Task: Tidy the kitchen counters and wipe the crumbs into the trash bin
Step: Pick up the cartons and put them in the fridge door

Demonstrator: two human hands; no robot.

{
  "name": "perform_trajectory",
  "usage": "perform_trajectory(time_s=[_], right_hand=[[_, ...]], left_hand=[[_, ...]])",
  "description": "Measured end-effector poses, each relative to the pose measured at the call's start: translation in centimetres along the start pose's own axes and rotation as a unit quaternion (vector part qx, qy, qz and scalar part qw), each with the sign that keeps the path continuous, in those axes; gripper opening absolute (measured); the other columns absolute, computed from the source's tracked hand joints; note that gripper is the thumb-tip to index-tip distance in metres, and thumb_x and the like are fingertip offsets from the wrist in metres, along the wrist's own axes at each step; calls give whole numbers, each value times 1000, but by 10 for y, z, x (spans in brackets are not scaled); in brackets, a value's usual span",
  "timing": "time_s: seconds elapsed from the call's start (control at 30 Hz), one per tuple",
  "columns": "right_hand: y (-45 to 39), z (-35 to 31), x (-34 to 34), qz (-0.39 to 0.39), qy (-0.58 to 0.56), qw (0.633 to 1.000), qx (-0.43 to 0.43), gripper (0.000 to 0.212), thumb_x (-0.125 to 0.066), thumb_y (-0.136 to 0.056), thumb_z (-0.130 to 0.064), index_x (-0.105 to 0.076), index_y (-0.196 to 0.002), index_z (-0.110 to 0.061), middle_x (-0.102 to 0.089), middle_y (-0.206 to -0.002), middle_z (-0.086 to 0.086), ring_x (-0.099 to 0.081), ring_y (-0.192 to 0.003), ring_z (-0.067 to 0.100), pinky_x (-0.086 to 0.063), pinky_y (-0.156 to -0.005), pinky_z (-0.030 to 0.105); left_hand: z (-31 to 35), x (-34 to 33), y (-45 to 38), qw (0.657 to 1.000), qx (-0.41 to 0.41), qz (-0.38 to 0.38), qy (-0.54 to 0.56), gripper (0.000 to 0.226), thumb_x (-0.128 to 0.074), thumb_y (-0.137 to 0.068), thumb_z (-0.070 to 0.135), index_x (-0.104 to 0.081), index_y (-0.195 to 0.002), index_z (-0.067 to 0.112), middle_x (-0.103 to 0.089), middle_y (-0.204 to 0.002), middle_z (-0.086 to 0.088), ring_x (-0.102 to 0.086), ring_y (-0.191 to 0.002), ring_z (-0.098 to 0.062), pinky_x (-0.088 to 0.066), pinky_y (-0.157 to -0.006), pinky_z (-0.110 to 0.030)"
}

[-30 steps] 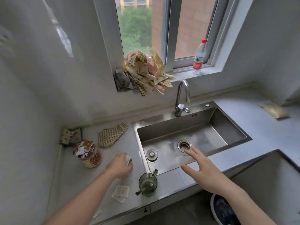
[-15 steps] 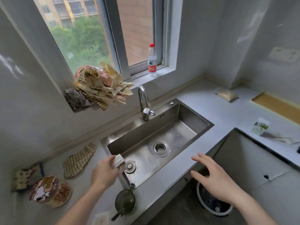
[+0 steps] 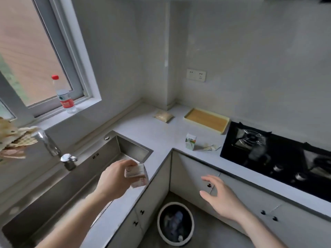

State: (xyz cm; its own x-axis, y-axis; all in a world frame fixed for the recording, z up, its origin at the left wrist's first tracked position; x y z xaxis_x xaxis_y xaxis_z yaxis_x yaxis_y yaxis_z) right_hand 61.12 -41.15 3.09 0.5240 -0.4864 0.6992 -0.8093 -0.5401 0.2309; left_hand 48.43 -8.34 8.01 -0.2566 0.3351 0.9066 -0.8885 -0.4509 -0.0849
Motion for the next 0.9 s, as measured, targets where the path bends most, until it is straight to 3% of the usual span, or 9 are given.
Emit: perform_trajectory(time_s=[0.1, 0.3, 0.43, 0.57, 0.73, 0.9], right_hand=[[-12, 34, 28, 21, -5, 999, -29, 47, -61, -96, -43, -47, -140, -38, -36, -139, -26, -36, -125, -6, -29, -104, 20], [-63, 80, 48, 62, -25, 994, -83, 52, -64, -94, -40, -44, -143, -35, -39, -147, -17, -43, -134, 6, -38, -107, 27], [-120, 90, 47, 55, -12, 993, -104, 57, -59, -95, -32, -39, -148, -29, -35, -153, -10, -43, -136, 10, -38, -109, 27], [-196, 91, 44, 37, 14, 989, -142, 67, -56, -93, -30, -28, -154, -28, -26, -158, -8, -52, -130, 19, -47, -100, 33], [-304, 82, 39, 26, 72, 983, -168, 75, -57, -97, -30, -16, -159, -22, -15, -166, -1, -31, -148, 26, -38, -113, 41], [-380, 75, 16, 10, 124, 975, -182, 76, -58, -92, -10, -18, -156, -21, -24, -158, 1, -46, -133, 31, -49, -93, 41]], left_hand=[[38, -22, -42, 999, -16, -25, 12, 38, -80, -76, 43, -65, -111, 40, -62, -107, 22, -56, -91, -9, -47, -71, -29], [84, -54, -130, 997, -50, -58, -3, 33, -77, -79, 41, -66, -110, 37, -63, -103, 19, -59, -90, -11, -50, -70, -29], [91, -72, -187, 996, -66, -61, 11, 31, -79, -80, 37, -66, -108, 36, -62, -101, 17, -58, -90, -11, -48, -66, -27], [81, -89, -240, 993, -78, -82, 19, 32, -79, -79, 32, -66, -109, 36, -65, -103, 16, -59, -88, -10, -52, -66, -27], [62, -109, -295, 990, -92, -104, 9, 34, -80, -79, 30, -66, -109, 40, -64, -104, 19, -59, -87, -8, -46, -59, -21], [48, -121, -333, 988, -103, -113, 32, 36, -82, -79, 31, -66, -109, 41, -62, -102, 21, -58, -82, -11, -53, -65, -28]])
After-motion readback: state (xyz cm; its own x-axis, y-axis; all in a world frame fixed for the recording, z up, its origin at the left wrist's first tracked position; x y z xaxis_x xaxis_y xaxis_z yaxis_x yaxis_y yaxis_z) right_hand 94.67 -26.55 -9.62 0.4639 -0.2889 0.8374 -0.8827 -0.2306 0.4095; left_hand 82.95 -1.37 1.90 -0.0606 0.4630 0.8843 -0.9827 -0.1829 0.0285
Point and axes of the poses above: each hand's wrist, its own y-axis away from the middle knuckle, its own x-axis out of the back of the hand, z = x × y, the point moved 8 cm from there along -y, towards the middle knuckle
